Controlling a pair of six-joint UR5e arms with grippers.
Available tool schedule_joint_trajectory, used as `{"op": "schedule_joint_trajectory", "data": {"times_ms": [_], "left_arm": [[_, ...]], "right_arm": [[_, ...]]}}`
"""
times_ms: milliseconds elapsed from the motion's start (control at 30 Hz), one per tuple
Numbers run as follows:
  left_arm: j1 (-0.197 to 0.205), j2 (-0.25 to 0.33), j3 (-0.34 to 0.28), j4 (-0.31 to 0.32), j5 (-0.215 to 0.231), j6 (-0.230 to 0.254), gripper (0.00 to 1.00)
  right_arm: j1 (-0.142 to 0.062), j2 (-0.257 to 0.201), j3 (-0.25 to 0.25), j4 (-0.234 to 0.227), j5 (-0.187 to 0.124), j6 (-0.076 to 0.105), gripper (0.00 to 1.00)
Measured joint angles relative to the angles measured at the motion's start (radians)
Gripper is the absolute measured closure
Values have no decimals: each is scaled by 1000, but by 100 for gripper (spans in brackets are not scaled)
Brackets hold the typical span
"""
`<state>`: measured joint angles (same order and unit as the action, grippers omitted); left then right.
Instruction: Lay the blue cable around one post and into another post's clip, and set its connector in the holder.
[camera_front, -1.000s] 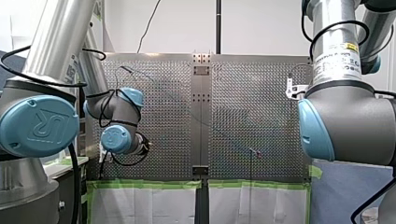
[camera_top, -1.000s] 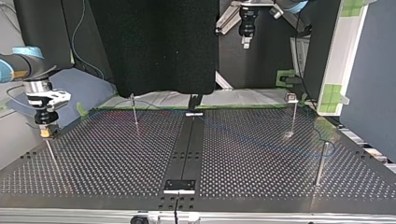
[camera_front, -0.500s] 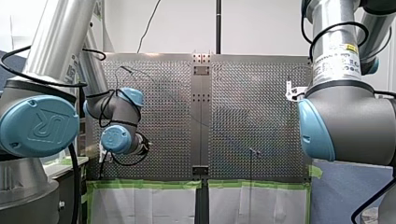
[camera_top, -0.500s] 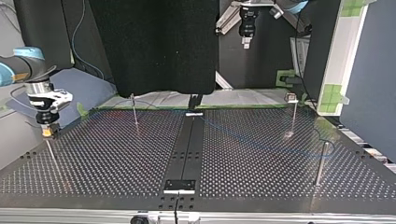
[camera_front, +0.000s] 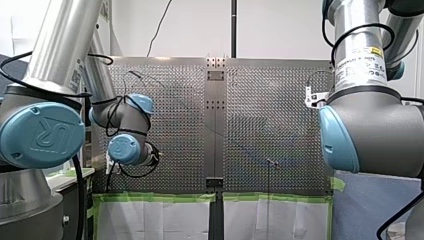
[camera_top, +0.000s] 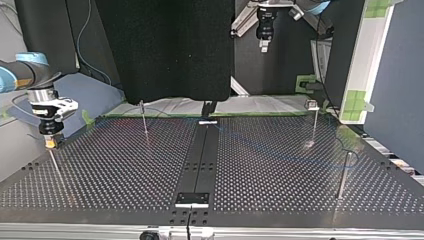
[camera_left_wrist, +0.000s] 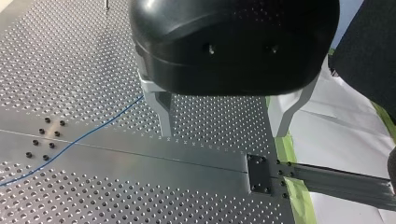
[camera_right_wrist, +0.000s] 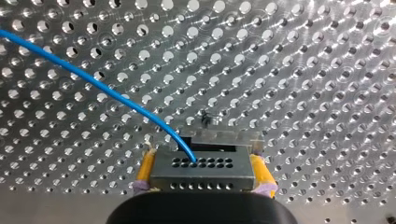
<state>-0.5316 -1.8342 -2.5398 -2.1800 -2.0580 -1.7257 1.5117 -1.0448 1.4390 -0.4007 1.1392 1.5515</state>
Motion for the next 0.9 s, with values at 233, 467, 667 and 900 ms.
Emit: {"op": "schedule_joint_trajectory", "data": {"times_ms": [233,467,667,900], "left_arm": [[1,0,0,0,2,0,1],[1,0,0,0,3,0,1],[1,0,0,0,3,0,1],[1,0,0,0,3,0,1]], "right_arm": [[0,0,0,-23,-2,19,100],[1,2,0,-36,3,37,100],[2,4,0,-37,10,43,100],[9,5,0,-37,27,44,100]]}}
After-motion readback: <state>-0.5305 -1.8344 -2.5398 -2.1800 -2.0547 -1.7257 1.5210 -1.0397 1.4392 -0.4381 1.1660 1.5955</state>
